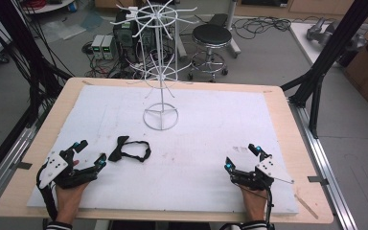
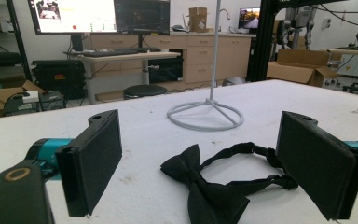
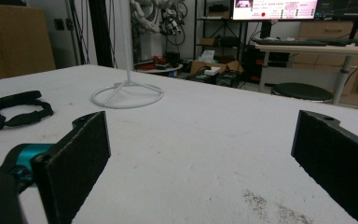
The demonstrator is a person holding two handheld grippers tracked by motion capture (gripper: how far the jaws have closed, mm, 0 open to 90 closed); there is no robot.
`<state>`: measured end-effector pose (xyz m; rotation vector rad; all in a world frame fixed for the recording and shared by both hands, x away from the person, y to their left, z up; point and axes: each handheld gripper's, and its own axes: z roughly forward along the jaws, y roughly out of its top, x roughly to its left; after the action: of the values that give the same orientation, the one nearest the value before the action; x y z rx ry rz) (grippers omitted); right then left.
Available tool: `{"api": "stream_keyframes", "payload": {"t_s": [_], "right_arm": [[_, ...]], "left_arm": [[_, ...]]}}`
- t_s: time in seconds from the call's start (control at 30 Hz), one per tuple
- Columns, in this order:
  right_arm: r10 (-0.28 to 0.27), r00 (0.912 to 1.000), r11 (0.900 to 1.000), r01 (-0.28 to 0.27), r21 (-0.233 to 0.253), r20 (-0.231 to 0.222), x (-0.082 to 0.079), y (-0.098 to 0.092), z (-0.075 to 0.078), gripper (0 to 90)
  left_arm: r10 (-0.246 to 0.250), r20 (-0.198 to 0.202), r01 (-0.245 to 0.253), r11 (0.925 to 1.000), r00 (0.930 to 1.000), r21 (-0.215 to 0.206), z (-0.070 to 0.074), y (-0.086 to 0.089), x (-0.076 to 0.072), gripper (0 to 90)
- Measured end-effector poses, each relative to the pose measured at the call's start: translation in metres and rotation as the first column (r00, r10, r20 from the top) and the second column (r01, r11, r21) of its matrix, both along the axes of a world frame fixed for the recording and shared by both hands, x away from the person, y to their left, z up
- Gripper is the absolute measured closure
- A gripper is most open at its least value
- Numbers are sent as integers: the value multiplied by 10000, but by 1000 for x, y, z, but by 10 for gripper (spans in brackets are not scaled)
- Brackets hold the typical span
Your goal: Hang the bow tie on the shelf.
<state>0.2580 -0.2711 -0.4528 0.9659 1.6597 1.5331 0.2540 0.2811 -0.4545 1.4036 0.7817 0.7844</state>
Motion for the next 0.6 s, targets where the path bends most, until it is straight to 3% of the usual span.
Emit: {"api": "stream_keyframes", "payload": {"t_s": [0.6], "right_arm": [[-59,10000,10000,59,59,4,0,-1,0,34]], "left_arm": [[10,-59,-10,10000,10000,8,0,0,1,143]]}}
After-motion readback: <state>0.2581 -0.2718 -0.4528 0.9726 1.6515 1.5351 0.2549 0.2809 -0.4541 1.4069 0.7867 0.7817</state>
